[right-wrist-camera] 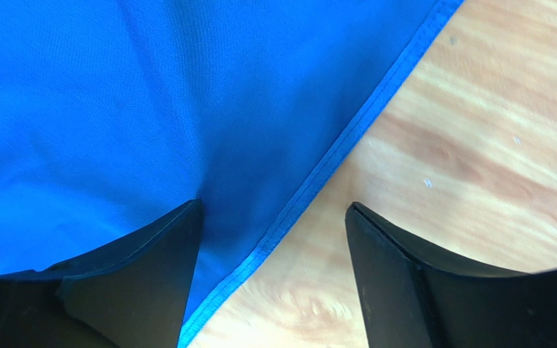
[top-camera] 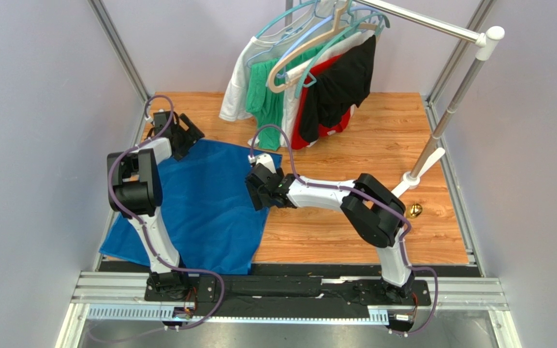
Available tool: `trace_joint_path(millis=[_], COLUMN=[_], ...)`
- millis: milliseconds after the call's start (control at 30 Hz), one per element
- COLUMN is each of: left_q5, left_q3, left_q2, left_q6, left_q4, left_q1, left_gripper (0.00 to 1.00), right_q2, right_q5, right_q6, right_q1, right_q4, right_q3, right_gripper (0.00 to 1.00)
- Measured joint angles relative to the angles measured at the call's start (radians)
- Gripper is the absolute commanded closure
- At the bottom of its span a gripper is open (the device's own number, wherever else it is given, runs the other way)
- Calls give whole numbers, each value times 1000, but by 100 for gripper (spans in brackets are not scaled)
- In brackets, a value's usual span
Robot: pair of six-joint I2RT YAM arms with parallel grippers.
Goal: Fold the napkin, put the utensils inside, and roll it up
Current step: Fold the napkin
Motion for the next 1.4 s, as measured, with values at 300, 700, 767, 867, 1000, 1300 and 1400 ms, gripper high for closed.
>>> trace_joint_path(millis=[300, 700, 767, 867, 1000, 1300, 1400], left_q5=[21, 52, 58, 64, 66, 85, 101], left_q3=[66, 176, 196, 241, 307, 420, 440], left_q2=[50, 132, 145, 172, 211, 278, 279], left_q6=[-16, -34, -35, -35, -34, 24, 54], left_q4=[-2, -7, -13, -28, -55, -76, -77], left_q1=[0, 0, 0, -1, -6, -38, -48], left_gripper=[2, 2, 2, 2, 2, 3, 3], right_q2=[-42, 31, 56, 94, 120, 93, 18], right_q5=[-64, -227, -250, -285, -329, -369, -375], right_q6=[-27, -31, -30, -24, -13, -34, -43], right_q1=[-31, -143, -153, -171, -211, -250, -240], right_q4=[-120, -10, 0, 12, 25, 47, 42], right_q3=[62, 190, 193, 194, 212, 172, 90], right_gripper=[19, 20, 20, 20, 21, 22, 23])
